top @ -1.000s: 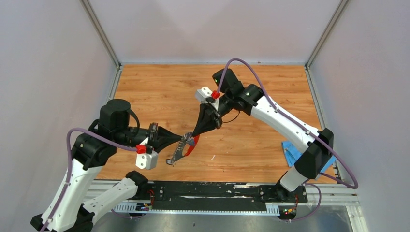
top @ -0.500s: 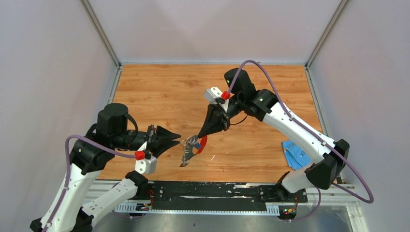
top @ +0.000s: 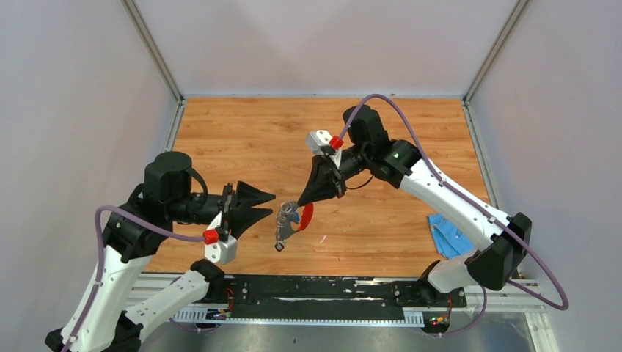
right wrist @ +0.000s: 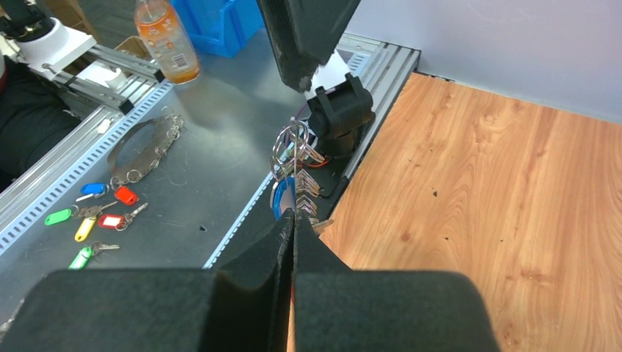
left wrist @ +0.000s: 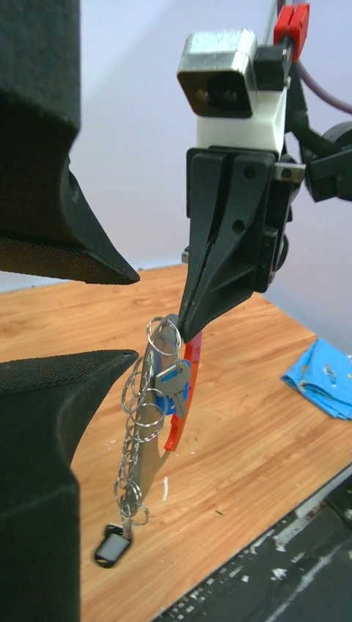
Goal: Put the keys on the keyring
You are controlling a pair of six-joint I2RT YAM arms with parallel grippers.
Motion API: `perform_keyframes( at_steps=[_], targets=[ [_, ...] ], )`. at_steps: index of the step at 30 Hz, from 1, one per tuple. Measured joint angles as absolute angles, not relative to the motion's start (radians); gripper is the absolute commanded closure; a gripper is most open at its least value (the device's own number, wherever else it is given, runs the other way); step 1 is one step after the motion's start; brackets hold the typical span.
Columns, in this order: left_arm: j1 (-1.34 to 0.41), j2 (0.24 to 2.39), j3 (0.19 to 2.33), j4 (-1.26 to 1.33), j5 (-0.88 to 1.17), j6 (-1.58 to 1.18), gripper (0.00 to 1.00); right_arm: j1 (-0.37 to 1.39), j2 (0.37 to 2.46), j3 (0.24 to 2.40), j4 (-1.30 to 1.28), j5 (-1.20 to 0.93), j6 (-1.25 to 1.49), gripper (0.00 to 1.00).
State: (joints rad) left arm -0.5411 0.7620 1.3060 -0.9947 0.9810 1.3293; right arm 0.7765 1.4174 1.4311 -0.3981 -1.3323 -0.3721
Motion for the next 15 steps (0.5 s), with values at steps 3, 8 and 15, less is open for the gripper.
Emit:
perform_keyframes(
  at_steps=[3,8,15],
  targets=[
    [-0.541,0.764,1.279,-0.996,0.959,1.434,0.62,0.776,1.414,1.431,-0.384,-1.299,-0.344,1.00],
    [-0.541,0.775,1.259,-0.997,0.914,1.648,0.63,0.777,1.414,1.431,-0.379,-1.243,-0.292,1.00],
    [-0.556,0.764,1.243,-0.997,0.912,1.739,0.63,0.777,1.414,1.431,-0.373,-1.191,-0.237,1.00]
  ],
)
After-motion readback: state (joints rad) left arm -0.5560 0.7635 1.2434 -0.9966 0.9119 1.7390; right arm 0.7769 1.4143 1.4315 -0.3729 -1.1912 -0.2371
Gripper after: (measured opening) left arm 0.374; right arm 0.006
